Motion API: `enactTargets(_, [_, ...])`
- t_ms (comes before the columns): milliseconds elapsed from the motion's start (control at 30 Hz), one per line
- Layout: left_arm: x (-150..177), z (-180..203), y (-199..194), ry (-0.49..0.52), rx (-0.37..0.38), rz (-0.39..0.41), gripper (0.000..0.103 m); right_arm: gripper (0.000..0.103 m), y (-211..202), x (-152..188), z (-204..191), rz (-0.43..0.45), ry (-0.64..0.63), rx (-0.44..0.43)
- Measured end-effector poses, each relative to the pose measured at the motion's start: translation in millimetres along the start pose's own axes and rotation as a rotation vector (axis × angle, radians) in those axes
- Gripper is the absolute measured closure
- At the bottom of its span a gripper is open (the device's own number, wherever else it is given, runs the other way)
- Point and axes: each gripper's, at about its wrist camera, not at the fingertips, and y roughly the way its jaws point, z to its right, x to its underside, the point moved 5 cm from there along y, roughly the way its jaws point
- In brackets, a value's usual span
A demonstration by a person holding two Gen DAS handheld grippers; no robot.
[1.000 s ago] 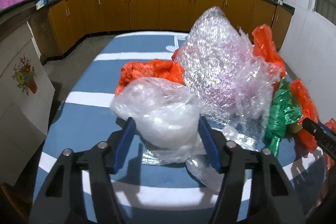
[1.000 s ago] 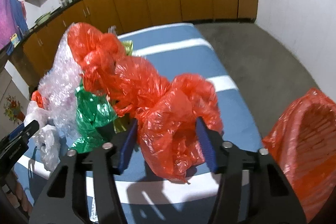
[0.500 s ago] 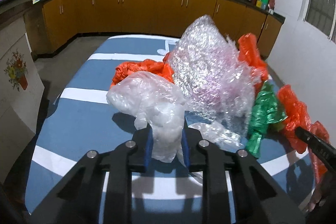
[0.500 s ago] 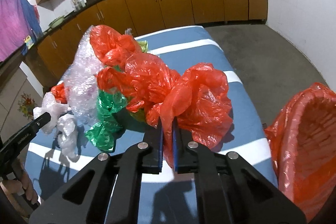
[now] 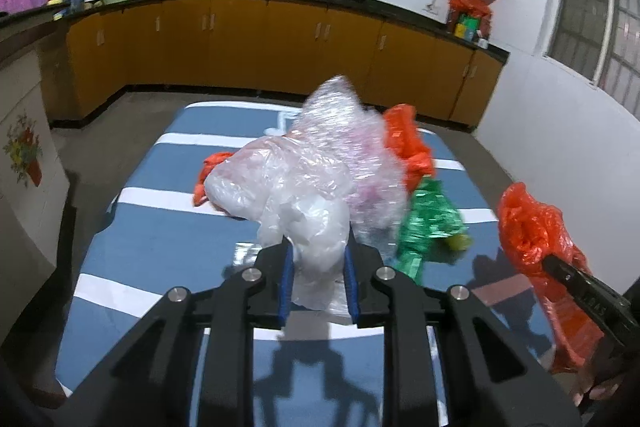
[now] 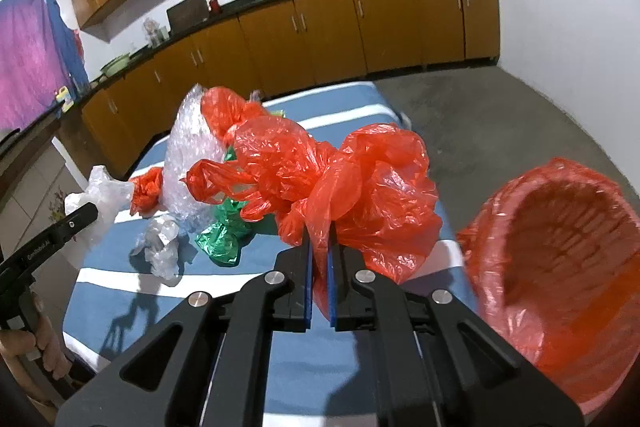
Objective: Collect trash
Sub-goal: 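Carry both bags over the orange basket and open both tools to drop them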
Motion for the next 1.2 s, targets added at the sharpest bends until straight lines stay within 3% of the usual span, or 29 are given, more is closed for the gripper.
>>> enactTargets(333, [3, 80, -16, 0.094, 0.166, 0.003, 0.081, 0.097, -53, -5, 40, 0.082, 0.041, 0.099])
enactTargets(733, [26, 190, -17, 0.211, 0.377, -0.036, 0.081, 0.097, -103, 8, 123, 0.130, 0.149, 0.290])
enactTargets(1200, [57, 299, -2, 0.354, 0.564, -0.102, 0.081, 0.097, -117, 17, 170, 0.161, 0.252, 0.349])
